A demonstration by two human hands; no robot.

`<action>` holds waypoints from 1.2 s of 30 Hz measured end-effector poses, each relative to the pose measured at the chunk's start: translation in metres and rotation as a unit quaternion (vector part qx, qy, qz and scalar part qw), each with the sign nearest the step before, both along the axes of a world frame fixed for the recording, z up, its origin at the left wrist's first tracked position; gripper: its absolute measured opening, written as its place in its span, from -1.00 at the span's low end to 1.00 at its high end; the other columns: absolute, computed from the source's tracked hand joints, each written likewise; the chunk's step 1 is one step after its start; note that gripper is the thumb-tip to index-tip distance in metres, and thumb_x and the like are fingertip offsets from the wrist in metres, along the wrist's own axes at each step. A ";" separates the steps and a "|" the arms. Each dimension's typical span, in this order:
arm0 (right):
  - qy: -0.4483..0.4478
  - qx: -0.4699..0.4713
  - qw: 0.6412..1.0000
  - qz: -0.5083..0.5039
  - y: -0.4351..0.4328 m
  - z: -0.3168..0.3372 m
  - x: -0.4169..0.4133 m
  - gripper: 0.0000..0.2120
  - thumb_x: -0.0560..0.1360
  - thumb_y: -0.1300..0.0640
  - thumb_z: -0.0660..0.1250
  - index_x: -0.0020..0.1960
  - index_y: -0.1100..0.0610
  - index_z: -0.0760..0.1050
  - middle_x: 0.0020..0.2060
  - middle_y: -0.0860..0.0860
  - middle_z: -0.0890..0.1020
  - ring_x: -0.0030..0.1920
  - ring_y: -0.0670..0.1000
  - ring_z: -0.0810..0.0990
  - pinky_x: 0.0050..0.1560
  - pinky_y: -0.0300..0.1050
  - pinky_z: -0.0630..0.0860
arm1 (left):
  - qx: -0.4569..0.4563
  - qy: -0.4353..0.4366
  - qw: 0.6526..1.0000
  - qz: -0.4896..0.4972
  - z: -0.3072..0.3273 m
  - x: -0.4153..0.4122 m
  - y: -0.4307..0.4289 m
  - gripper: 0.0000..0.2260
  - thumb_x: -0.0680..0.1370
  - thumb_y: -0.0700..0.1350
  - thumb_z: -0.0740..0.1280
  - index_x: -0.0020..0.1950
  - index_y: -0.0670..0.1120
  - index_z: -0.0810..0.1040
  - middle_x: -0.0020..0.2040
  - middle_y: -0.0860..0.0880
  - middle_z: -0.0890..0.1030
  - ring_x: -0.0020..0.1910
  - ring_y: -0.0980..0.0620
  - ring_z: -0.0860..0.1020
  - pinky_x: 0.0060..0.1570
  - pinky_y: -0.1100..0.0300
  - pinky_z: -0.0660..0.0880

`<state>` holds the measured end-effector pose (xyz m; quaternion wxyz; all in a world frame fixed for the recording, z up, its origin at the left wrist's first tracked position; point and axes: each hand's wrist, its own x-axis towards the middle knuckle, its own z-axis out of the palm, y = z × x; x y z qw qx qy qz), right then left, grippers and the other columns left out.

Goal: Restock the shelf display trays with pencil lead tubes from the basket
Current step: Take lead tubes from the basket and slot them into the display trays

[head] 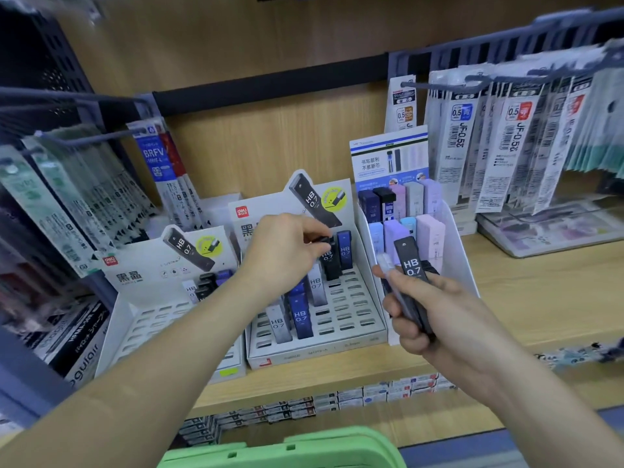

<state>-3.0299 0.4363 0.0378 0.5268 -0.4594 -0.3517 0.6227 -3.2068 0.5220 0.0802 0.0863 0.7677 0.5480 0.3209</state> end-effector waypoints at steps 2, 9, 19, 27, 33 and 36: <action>0.013 -0.006 1.000 0.001 0.001 0.000 0.001 -0.61 0.55 0.10 0.34 0.25 0.36 0.46 -0.43 0.04 0.47 -0.52 -0.07 0.31 -0.58 -0.29 0.21 | -0.010 0.024 1.000 0.001 -0.003 0.001 0.004 -0.83 0.47 -0.10 0.46 0.05 0.01 0.69 -0.05 0.07 0.69 -0.08 0.19 0.57 -0.03 0.46 0.37; 0.043 -0.007 0.999 0.013 0.005 -0.002 0.004 -0.60 0.55 0.16 0.32 0.27 0.41 0.43 -0.42 0.05 0.47 -0.52 -0.05 0.31 -0.58 -0.27 0.19 | -0.024 0.059 0.998 0.008 0.000 -0.001 0.010 -0.83 0.47 -0.11 0.46 0.06 -0.01 0.69 -0.03 0.05 0.69 -0.04 0.15 0.60 0.01 0.40 0.41; 0.088 -0.005 0.996 0.024 0.007 -0.003 0.004 -0.85 0.54 0.35 0.23 0.08 0.37 0.48 -0.32 0.15 0.56 -0.49 0.01 0.43 -0.55 -0.23 0.34 | -0.068 0.093 0.993 -0.013 0.008 0.007 0.021 -0.89 0.48 -0.15 0.44 -0.02 0.00 0.66 -0.14 0.08 0.69 -0.14 0.17 0.61 0.01 0.25 0.51; 0.070 0.011 0.997 0.042 0.000 0.000 0.000 -0.86 0.54 0.23 0.33 0.10 0.21 0.54 -0.29 0.08 0.60 -0.48 0.01 0.51 -0.58 -0.26 0.38 | -0.009 0.173 0.984 0.034 0.005 0.017 0.019 -0.88 0.53 -0.05 0.37 -0.07 -0.01 0.70 -0.11 0.06 0.68 -0.08 0.05 0.58 -0.10 0.24 0.42; 0.097 0.001 0.993 0.064 -0.001 0.002 0.000 -0.73 0.44 0.13 0.38 0.10 0.20 0.57 -0.36 0.07 0.57 -0.50 -0.06 0.44 -0.63 -0.33 0.25 | -0.283 -0.269 0.888 -0.244 0.020 0.002 -0.026 -0.75 0.46 -0.32 0.41 0.10 -0.11 0.65 0.08 -0.07 0.67 0.06 0.03 0.63 0.06 0.17 0.56; 0.104 -0.013 0.990 0.099 -0.003 0.004 -0.004 -0.69 0.42 0.03 0.36 0.07 0.20 0.60 -0.38 0.09 0.54 -0.53 -0.07 0.38 -0.66 -0.36 0.15 | -0.245 -0.286 0.903 -0.205 0.020 -0.001 -0.034 -0.80 0.31 -0.24 0.49 -0.08 -0.14 0.68 -0.14 -0.09 0.70 -0.16 0.05 0.65 -0.10 0.27 0.57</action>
